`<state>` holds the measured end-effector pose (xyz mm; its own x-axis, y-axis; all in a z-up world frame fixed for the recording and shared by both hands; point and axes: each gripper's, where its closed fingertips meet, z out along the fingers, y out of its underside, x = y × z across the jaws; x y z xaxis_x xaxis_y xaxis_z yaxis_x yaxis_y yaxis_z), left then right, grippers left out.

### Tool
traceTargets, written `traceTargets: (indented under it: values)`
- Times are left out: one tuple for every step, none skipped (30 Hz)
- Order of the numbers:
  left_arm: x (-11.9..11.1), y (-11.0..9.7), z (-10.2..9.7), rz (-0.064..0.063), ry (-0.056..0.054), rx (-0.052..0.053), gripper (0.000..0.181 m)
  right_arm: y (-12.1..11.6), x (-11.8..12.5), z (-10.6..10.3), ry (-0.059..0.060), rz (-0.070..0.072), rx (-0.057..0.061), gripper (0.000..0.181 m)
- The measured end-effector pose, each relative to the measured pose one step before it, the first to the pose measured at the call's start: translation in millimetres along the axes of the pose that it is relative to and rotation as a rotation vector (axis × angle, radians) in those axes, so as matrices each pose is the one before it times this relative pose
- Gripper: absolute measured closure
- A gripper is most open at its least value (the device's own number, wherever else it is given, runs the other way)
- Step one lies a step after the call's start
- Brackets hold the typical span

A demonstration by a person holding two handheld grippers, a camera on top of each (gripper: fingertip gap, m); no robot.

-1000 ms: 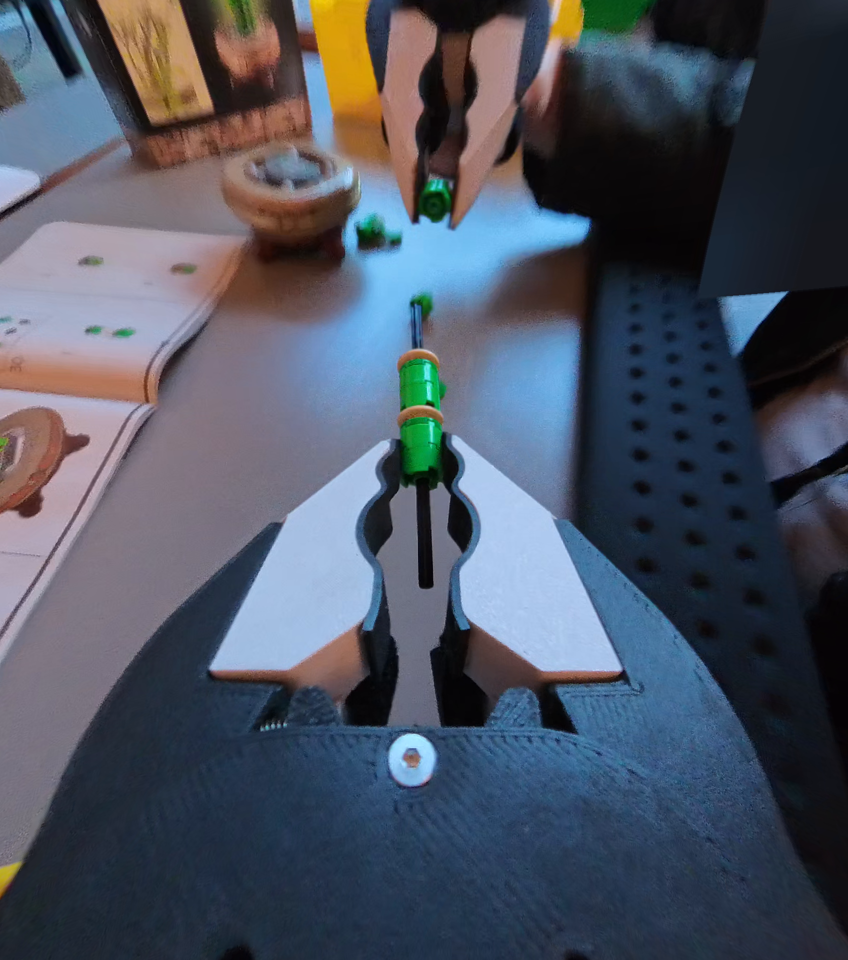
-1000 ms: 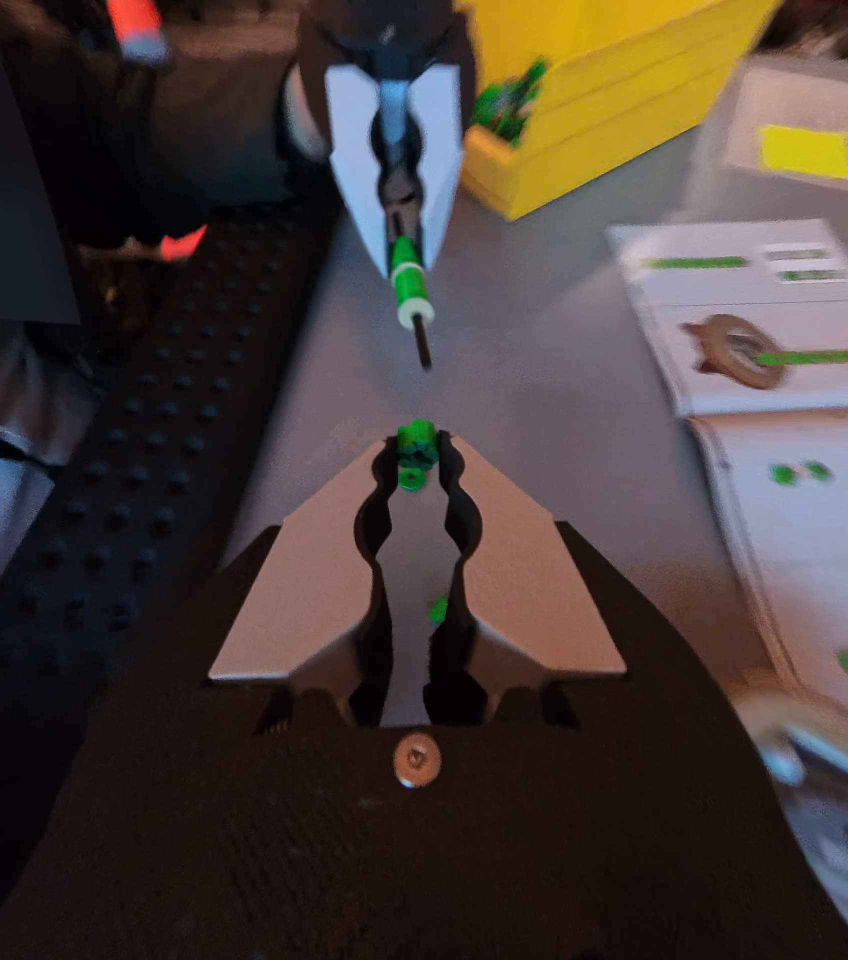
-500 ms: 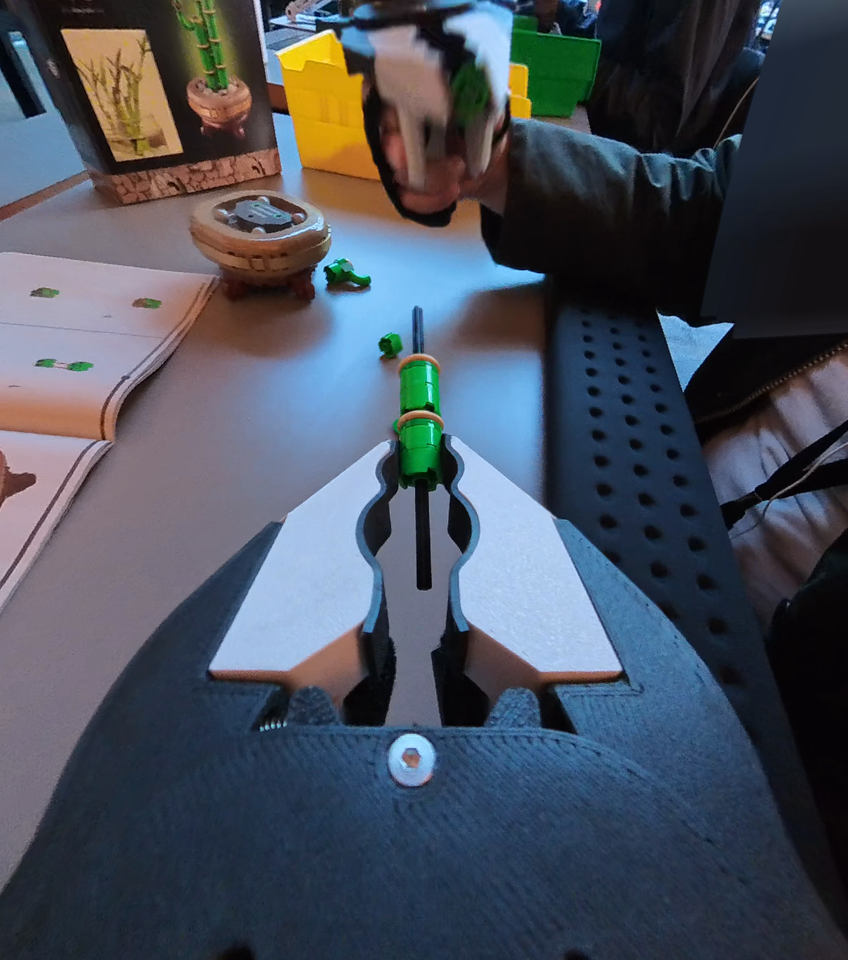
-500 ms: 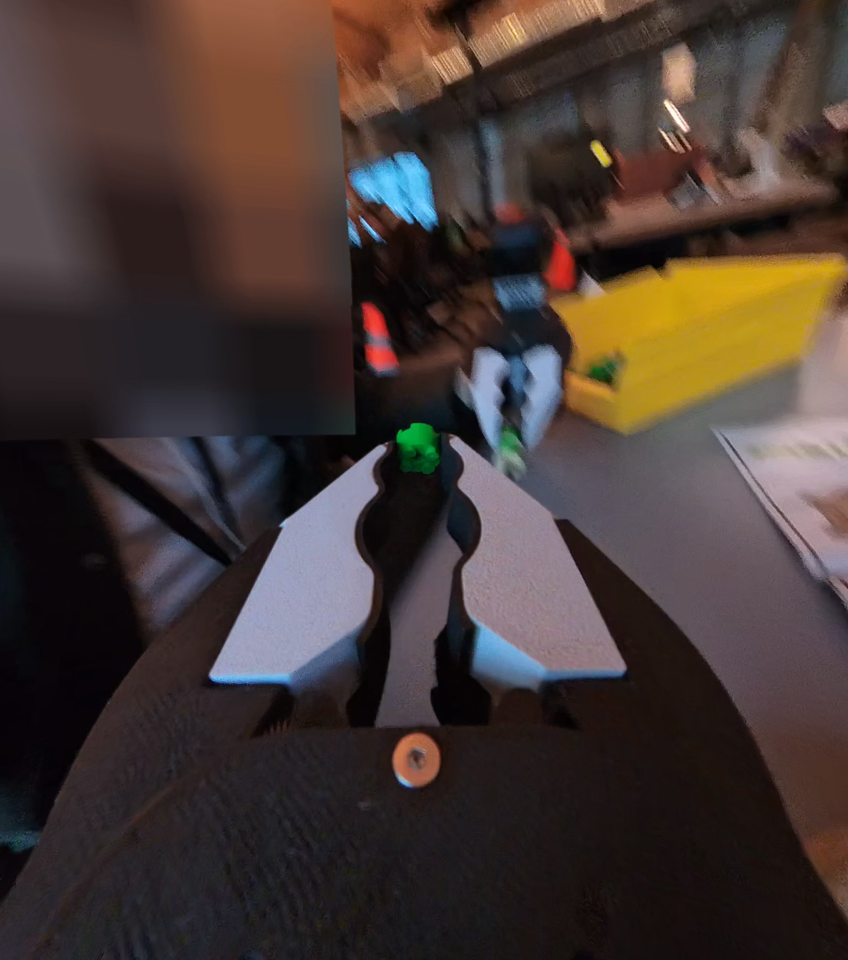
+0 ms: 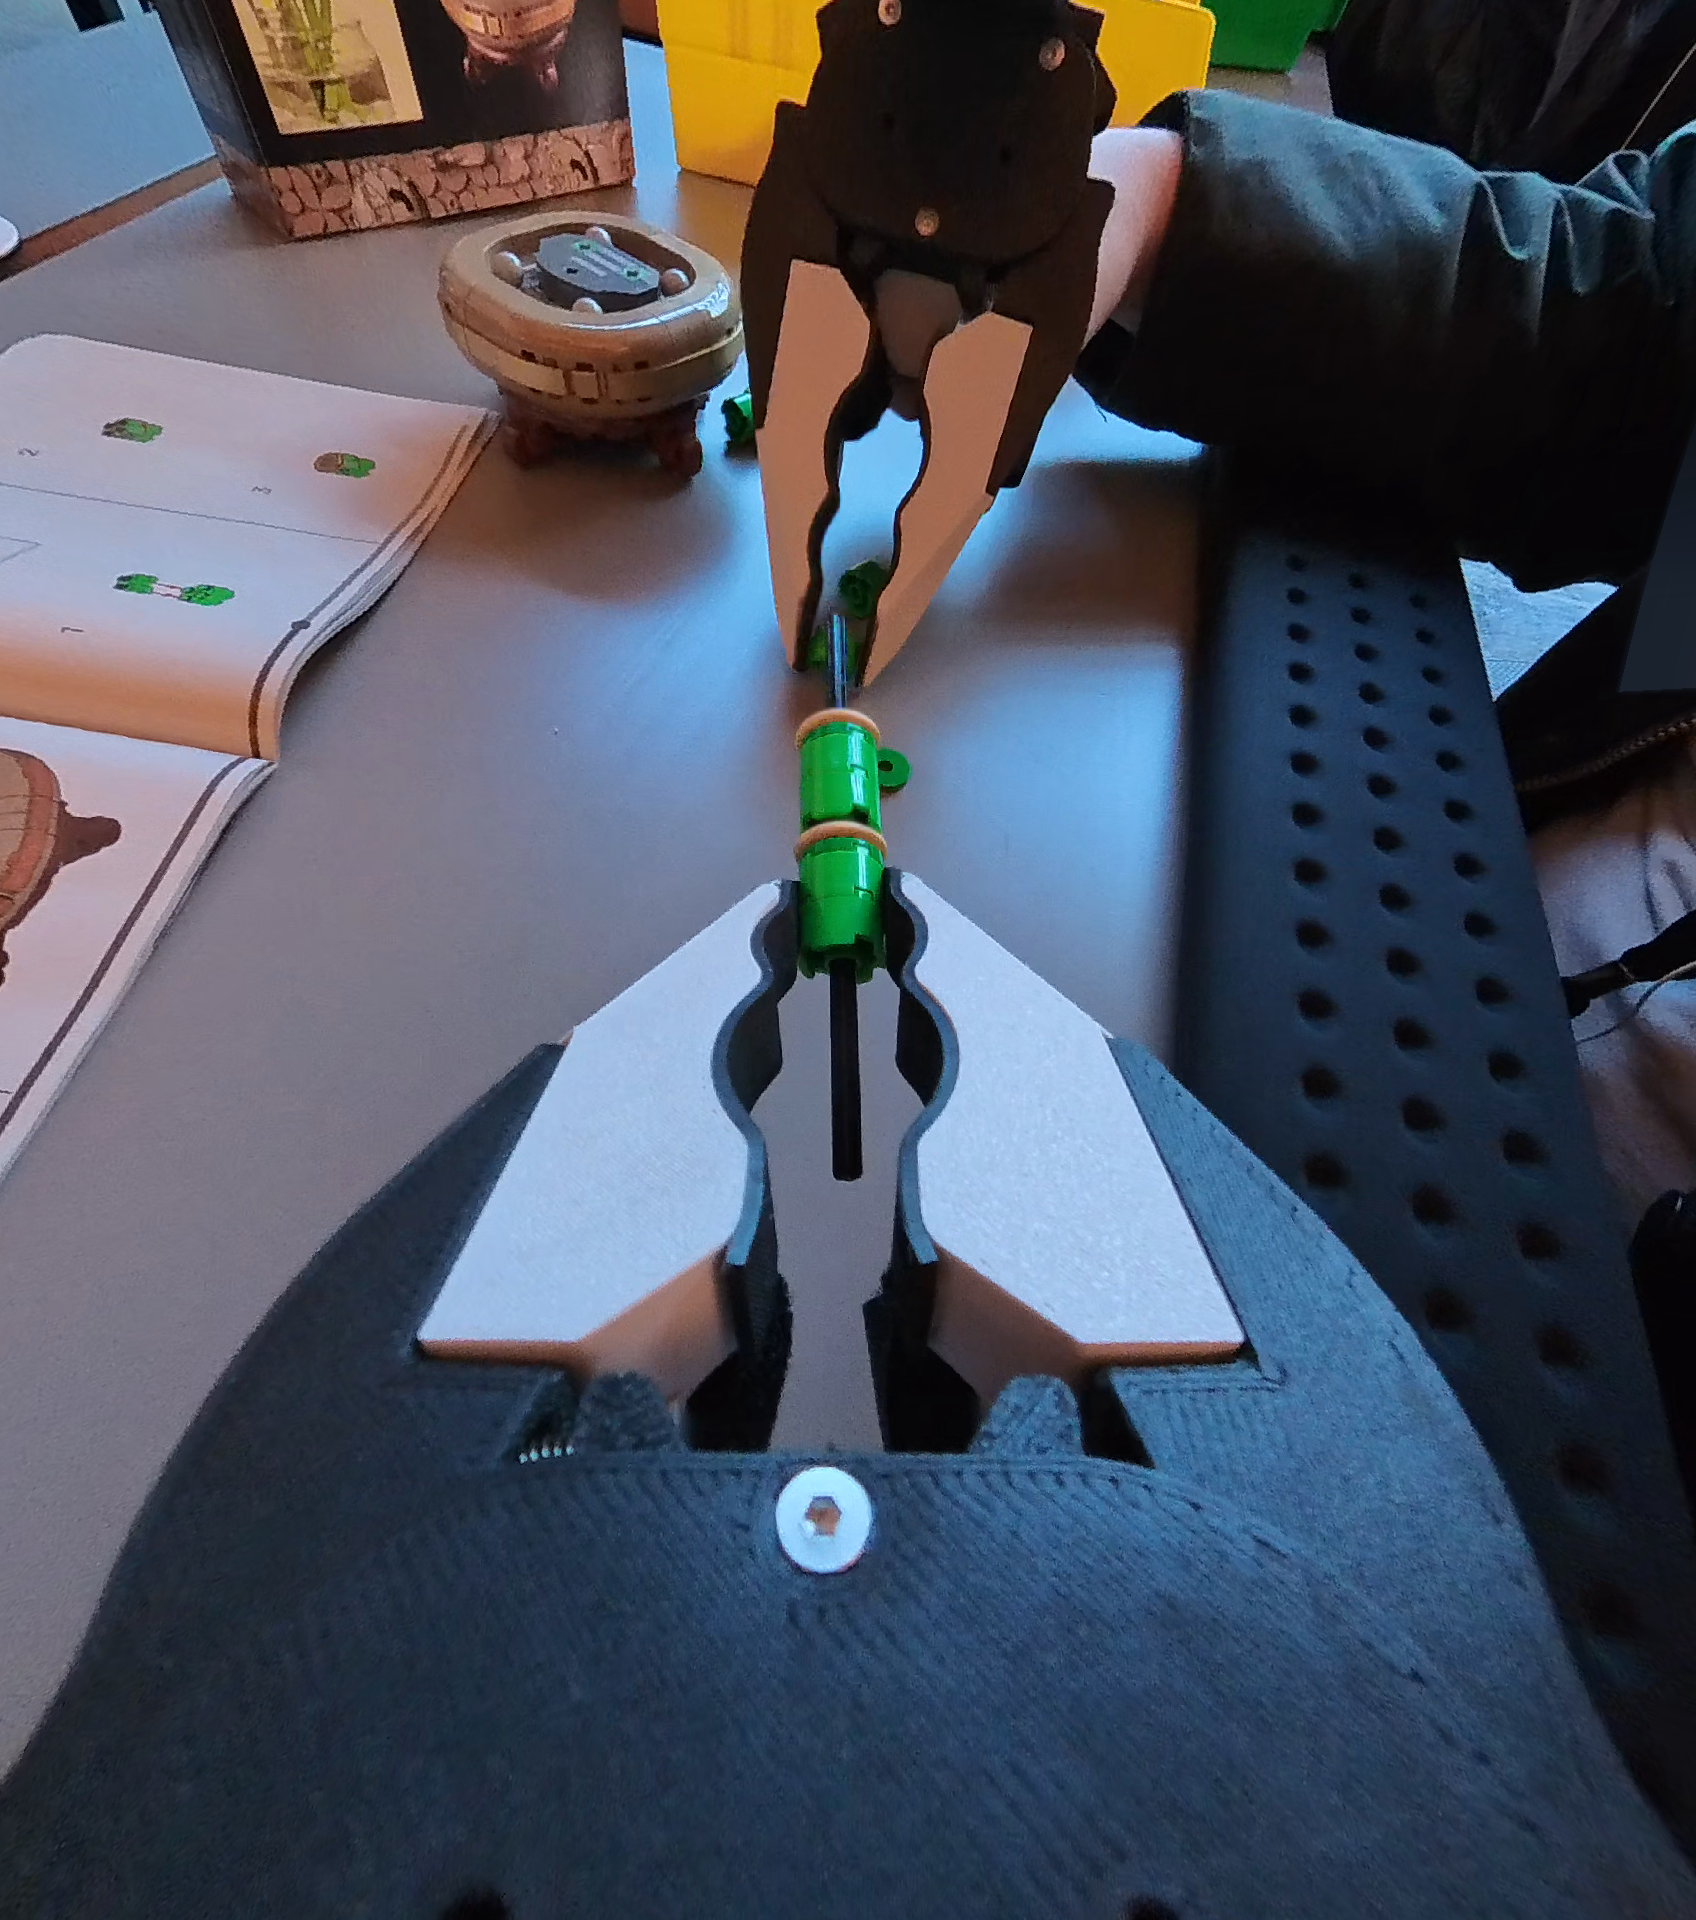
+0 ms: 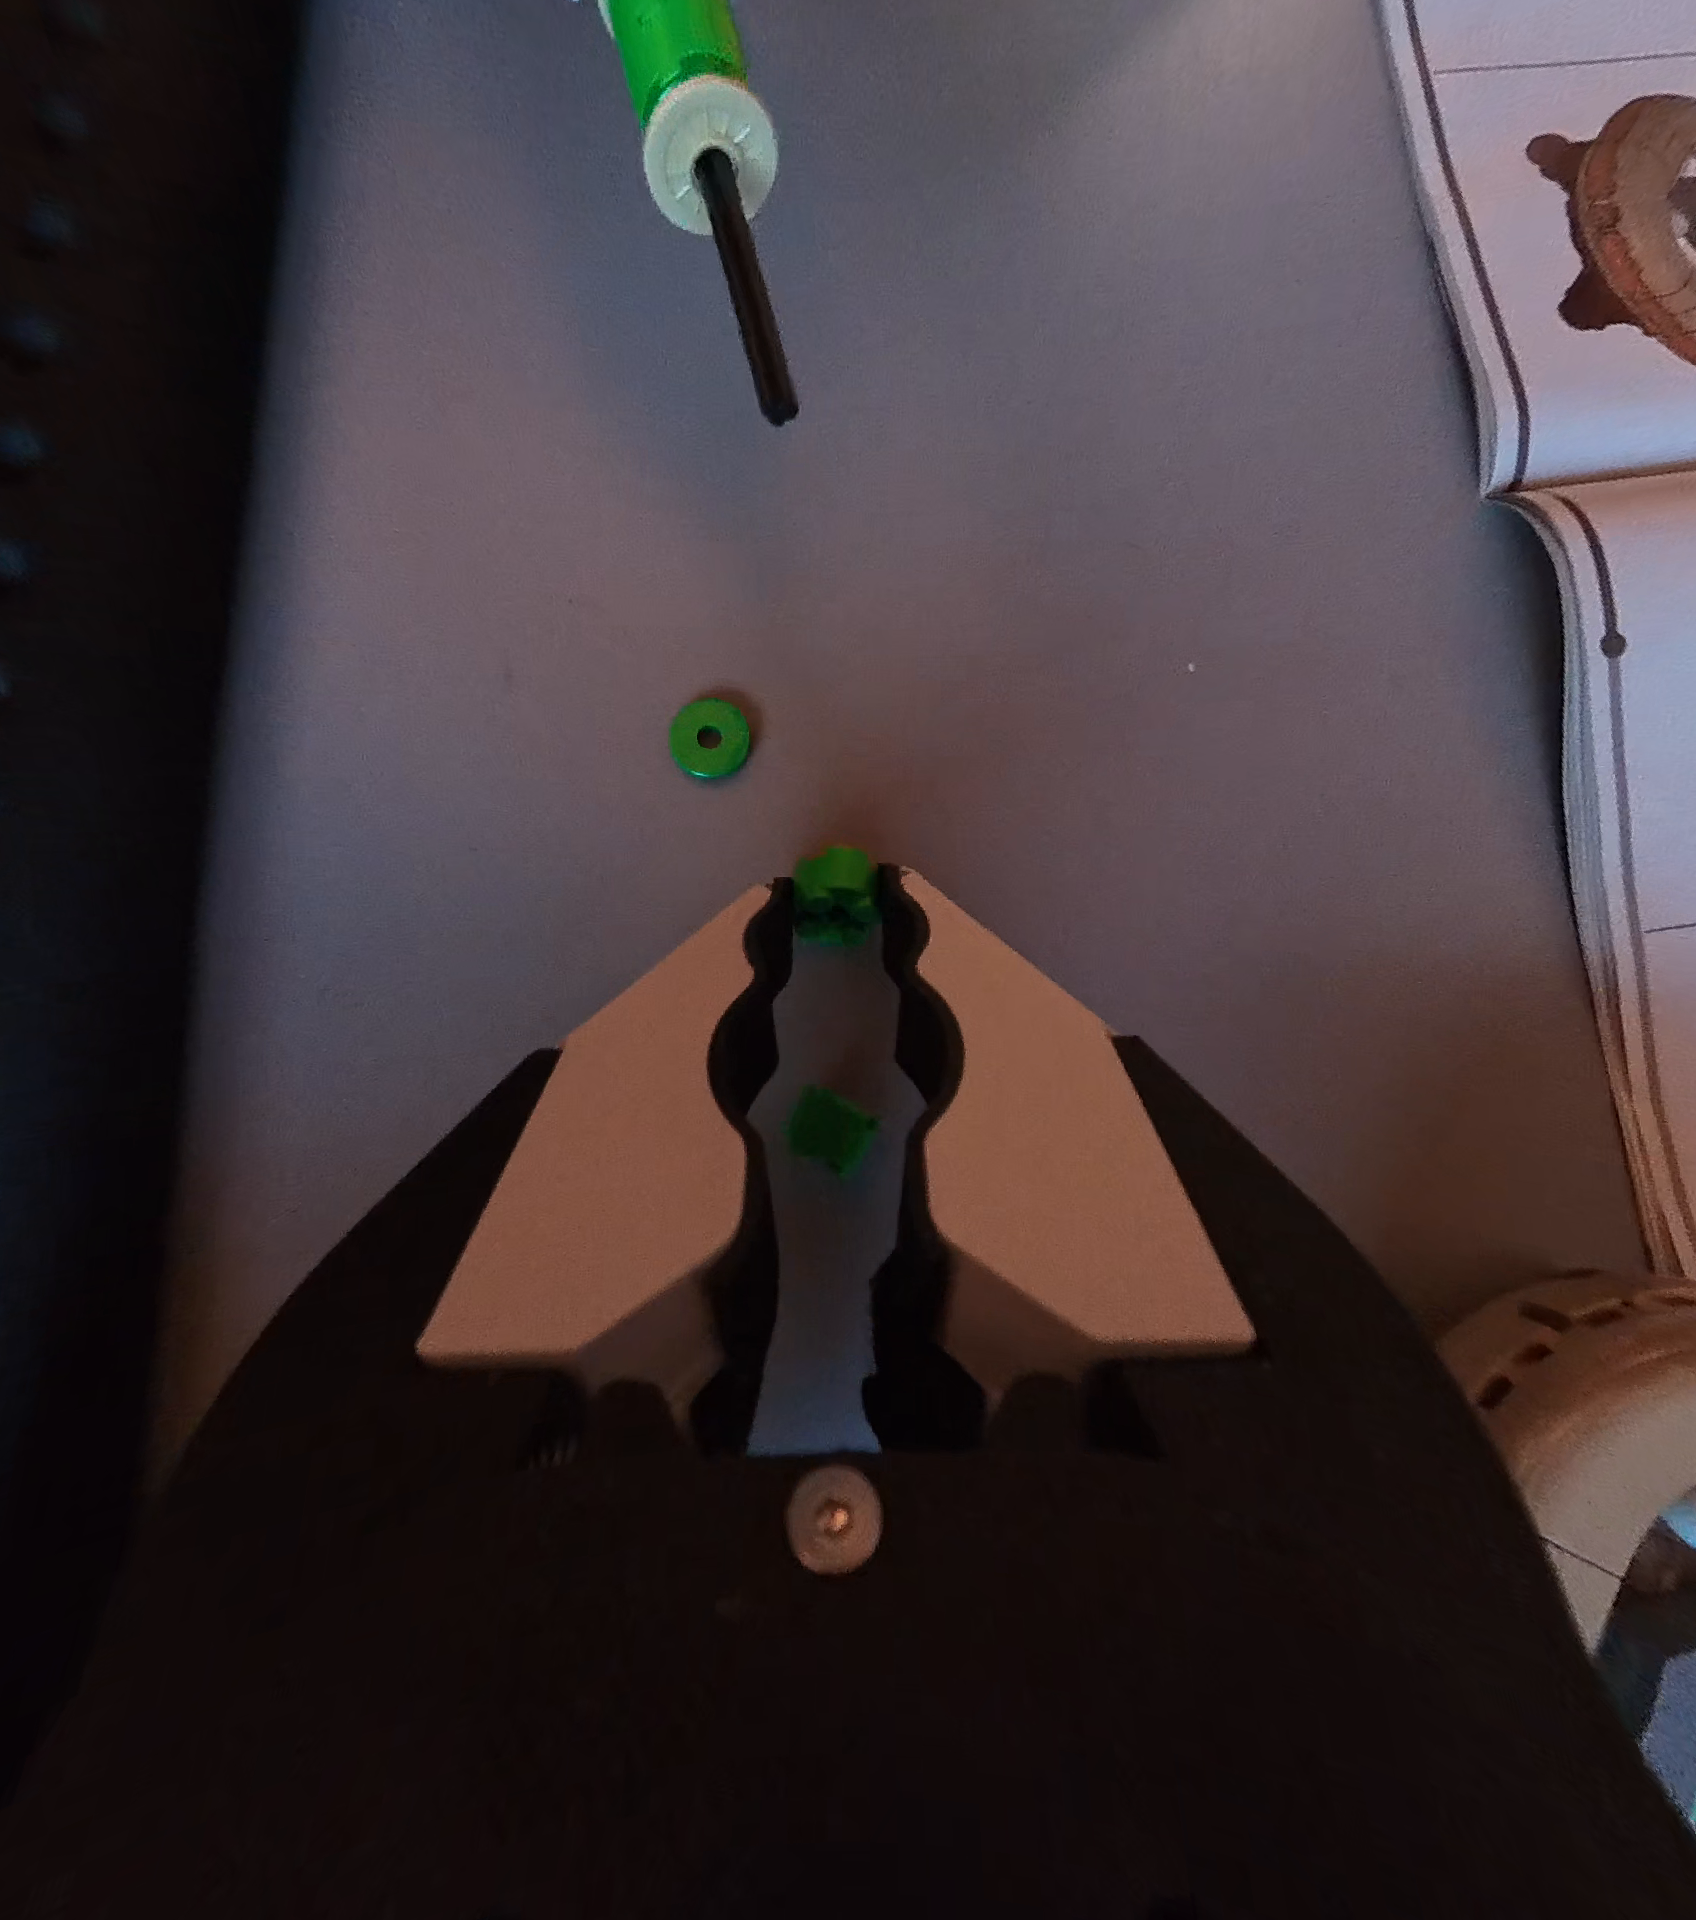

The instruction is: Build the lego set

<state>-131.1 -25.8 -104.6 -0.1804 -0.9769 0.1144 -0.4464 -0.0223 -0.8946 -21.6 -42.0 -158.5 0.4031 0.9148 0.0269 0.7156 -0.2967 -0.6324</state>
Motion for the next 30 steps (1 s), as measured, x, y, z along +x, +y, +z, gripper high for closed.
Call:
traceTargets:
  values:
    - [0.08, 0.8, 0.36, 0.0014, -0.0005, -0.0047, 0.166, 1.11, 0.62, 0.11, 0.0021, 0.0012, -0.0021, 0.162]
    - [0.18, 0.73, 0.34, 0.0011, -0.0001, -0.0039, 0.166, 1.41, 0.04, 0.55, -0.0022, 0.0027, -0.003, 0.158]
    - [0.37, 0.36, 0.26, 0.0003, 0.0012, -0.0022, 0.166, -0.41, -0.1, -0.23, -0.0036, 0.0052, 0.0075, 0.157]
    - [0.35, 0.4, 0.06, -0.0004, 0.0019, -0.0019, 0.166, 0.8, 0.08, -0.34, -0.0024, 0.0031, -0.0009, 0.156]
    - [0.26, 0.28, -0.03, -0.0004, 0.0011, -0.0013, 0.166, 0.41, -0.36, -0.79, -0.0049, 0.0005, 0.0015, 0.155]
    - [0.14, 0.14, -0.13, -0.0003, 0.0007, -0.0006, 0.166, 0.01, -0.94, -1.53, -0.0066, -0.0027, 0.005, 0.152]
    - [0.2, 0.43, -0.1, -0.0006, 0.0012, -0.0015, 0.166, -0.71, -0.61, -2.54, -0.0045, -0.0014, 0.0112, 0.15]
    - [0.19, 0.63, -0.07, -0.0011, 0.0018, -0.0026, 0.166, -1.49, -0.15, -3.66, -0.0029, 0.0031, 0.0171, 0.148]
    - [-0.06, 0.74, 0.0, -0.0012, 0.0008, -0.0031, 0.166, -1.84, 0.44, -4.47, -0.0011, 0.007, 0.0211, 0.148]
    - [0.17, 0.63, 0.14, -0.0009, 0.0021, -0.0027, 0.166, -1.64, 0.89, -4.45, 0.0002, 0.01, 0.022, 0.148]
    - [0.26, 0.63, 0.21, -0.0013, 0.0027, -0.003, 0.166, -0.47, 1.4, -3.78, 0.0016, 0.0121, 0.0153, 0.148]
    - [0.07, 0.72, 0.37, -0.0012, 0.0017, -0.0037, 0.166, 0.97, 1.59, -2.93, 0.0014, 0.0111, 0.0073, 0.148]
    - [0.2, 0.78, 0.39, -0.0005, 0.0016, -0.0041, 0.166, 1.68, 1.96, -1.51, 0.0045, 0.0082, 0.0026, 0.148]
    - [0.27, 0.77, 0.42, -0.0001, 0.0016, -0.004, 0.166, 1.6, 1.82, -0.5, 0.0039, 0.0047, 0.0013, 0.148]
    - [0.15, 0.58, 0.27, 0.0007, 0.0008, -0.0036, 0.166, 1.02, 0.33, 0.86, -0.0048, 0.0037, 0.0006, 0.149]
    - [0.04, 0.41, 0.21, 0.0007, -0.0002, -0.0027, 0.166, 0.37, -0.72, 1.79, -0.0099, 0.0011, 0.0009, 0.149]
    - [-0.07, 0.34, 0.07, -0.0003, -0.0004, -0.0016, 0.166, 0.2, -0.94, 2.44, -0.0099, -0.0002, -0.0015, 0.149]
    - [0.06, 0.16, -0.02, -0.0011, 0.0006, -0.0006, 0.166, 0.49, -0.22, 2.8, -0.006, 0.0019, -0.0051, 0.149]
    - [0.03, 0.17, -0.1, -0.0017, 0.0007, -0.0003, 0.166, 1.19, 0.67, 2.71, -0.0017, 0.0043, -0.0088, 0.151]
    - [-0.13, 0.19, -0.05, -0.0012, -0.0001, -0.0008, 0.166, 2.1, 0.36, 1.65, -0.006, 0.0063, -0.0137, 0.166]
    - [-0.15, 0.32, -0.15, -0.0004, -0.0006, -0.0013, 0.166, -0.39, -0.02, 0.12, -0.0112, 0.015, 0.0016, 0.167]
    - [0.01, 0.32, -0.1, 0.0005, -0.0004, -0.0013, 0.166, -3.07, 0.74, -2.47, -0.004, 0.0163, 0.0163, 0.167]
    - [-0.12, 0.28, -0.09, 0.0006, -0.0013, -0.001, 0.166, -8.57, -1.19, -5.65, -0.0136, 0.0144, 0.0501, 0.167]
    - [-0.1, 0.1, -0.25, 0.0002, -0.0003, 0.0003, 0.166, -14.96, -3.88, -8.87, -0.0303, 0.0205, 0.0904, 0.167]
    - [0.04, -0.11, -0.21, -0.0007, 0.0009, 0.0008, 0.166, -19.17, -6.27, -10.52, -0.0478, 0.0336, 0.1147, 0.167]
    - [-0.2, 0.14, -0.17, -0.0012, -0.0001, 0.0003, 0.166, -20.6, -8.91, -10.73, -0.0657, 0.0418, 0.1216, 0.168]
    - [-0.13, 0.18, -0.07, -0.0015, 0.0005, -0.0007, 0.166, -19.45, -10.69, -9.68, -0.0744, 0.0371, 0.1139, 0.168]
    - [0.12, 0.36, 0.19, -0.0012, 0.0015, -0.0014, 0.166, -16.89, -10.98, -8.2, -0.0713, 0.0232, 0.101, 0.167]
    - [0.09, 0.53, 0.15, -0.0001, 0.0005, -0.0026, 0.166, -13.06, -10.17, -6.28, -0.0627, 0.0149, 0.0787, 0.168]
    - [-0.15, 0.58, 0.18, 0.001, -0.0005, -0.0034, 0.166, -9.69, -8.3, -4.45, -0.0509, 0.0121, 0.0587, 0.168]
